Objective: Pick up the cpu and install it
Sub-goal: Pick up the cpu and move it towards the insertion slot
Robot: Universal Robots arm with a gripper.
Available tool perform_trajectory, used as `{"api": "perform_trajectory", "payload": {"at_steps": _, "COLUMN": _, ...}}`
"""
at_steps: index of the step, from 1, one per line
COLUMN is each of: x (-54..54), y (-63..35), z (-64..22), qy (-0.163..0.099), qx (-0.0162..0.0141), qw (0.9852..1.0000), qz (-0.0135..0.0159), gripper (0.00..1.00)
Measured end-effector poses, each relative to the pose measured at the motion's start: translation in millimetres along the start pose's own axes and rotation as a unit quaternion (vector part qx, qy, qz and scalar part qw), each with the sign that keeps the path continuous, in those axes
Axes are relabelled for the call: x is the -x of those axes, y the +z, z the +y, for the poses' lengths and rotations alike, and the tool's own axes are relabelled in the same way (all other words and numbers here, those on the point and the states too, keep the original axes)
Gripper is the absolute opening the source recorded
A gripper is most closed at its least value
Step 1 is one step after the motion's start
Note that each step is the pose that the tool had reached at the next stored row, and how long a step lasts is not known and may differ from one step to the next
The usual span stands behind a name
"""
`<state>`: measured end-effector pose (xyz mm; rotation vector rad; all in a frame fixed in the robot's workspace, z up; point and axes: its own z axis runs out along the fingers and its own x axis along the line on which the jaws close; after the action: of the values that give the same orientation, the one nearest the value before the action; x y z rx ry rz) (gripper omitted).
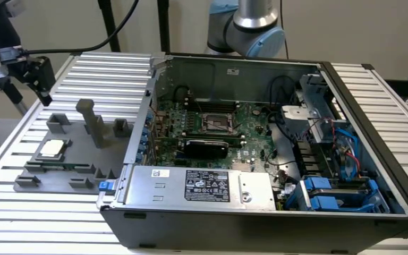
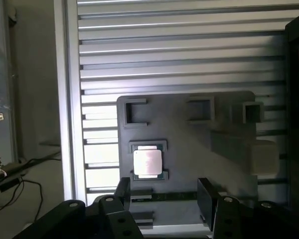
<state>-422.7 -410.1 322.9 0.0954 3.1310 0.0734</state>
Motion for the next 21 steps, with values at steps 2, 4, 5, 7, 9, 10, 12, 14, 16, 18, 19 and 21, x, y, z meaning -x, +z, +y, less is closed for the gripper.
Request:
{"api": "perform_trajectory", "payload": {"at_steps": 2, "x": -0.5, "y": 3.6, "z": -0.2, "qy": 0.0, "qx": 0.0, "qw": 1.0, "qz": 0.0, "gripper": 0.65}}
{"api": "perform_trajectory", "payload": {"at_steps": 4, "x": -1.2, "y": 7.2, "z": -0.6, "qy": 0.0, "qx": 0.0001, "qw": 1.0, "qz": 0.0, "gripper": 0.65}}
{"api": "perform_trajectory", "payload": {"at_steps": 5, "x": -1.8, "y": 9.0, "z": -0.9, "qy": 0.0, "qx": 0.0, "qw": 1.0, "qz": 0.0, "gripper": 0.65}}
{"api": "perform_trajectory", "payload": {"at_steps": 7, "x": -3.1, "y": 12.6, "z": -1.8, "qy": 0.0, "qx": 0.0, "qw": 1.0, "qz": 0.0, "gripper": 0.65}}
{"api": "perform_trajectory", "payload": {"at_steps": 9, "x": -4.4, "y": 16.2, "z": -2.7, "qy": 0.0, "qx": 0.0, "qw": 1.0, "qz": 0.0, "gripper": 0.65}}
{"api": "perform_trajectory", "payload": {"at_steps": 10, "x": -4.9, "y": 18.0, "z": -3.1, "qy": 0.0, "qx": 0.0, "qw": 1.0, "qz": 0.0, "gripper": 0.65}}
{"api": "perform_trajectory", "payload": {"at_steps": 12, "x": -5.8, "y": 21.5, "z": -4.3, "qy": 0.0, "qx": 0.0, "qw": 1.0, "qz": -0.0001, "gripper": 0.65}}
{"api": "perform_trajectory", "payload": {"at_steps": 14, "x": -6.3, "y": 25.1, "z": -5.5, "qy": 0.0, "qx": 0.0, "qw": 1.0, "qz": 0.0, "gripper": 0.65}}
{"api": "perform_trajectory", "payload": {"at_steps": 16, "x": -6.6, "y": 28.8, "z": -7.0, "qy": 0.0, "qx": 0.0, "qw": 1.0, "qz": 0.0, "gripper": 0.65}}
{"api": "perform_trajectory", "payload": {"at_steps": 18, "x": -6.5, "y": 32.3, "z": -8.5, "qy": 0.0, "qx": 0.0001, "qw": 1.0, "qz": 0.0, "gripper": 0.65}}
{"api": "perform_trajectory", "payload": {"at_steps": 19, "x": -6.4, "y": 34.2, "z": -9.4, "qy": 0.0, "qx": 0.0001, "qw": 1.0, "qz": -0.0001, "gripper": 0.65}}
{"api": "perform_trajectory", "payload": {"at_steps": 21, "x": -6.4, "y": 37.5, "z": -11.4, "qy": 0.0, "qx": 0.0, "qw": 1.0, "qz": 0.0, "gripper": 0.65}}
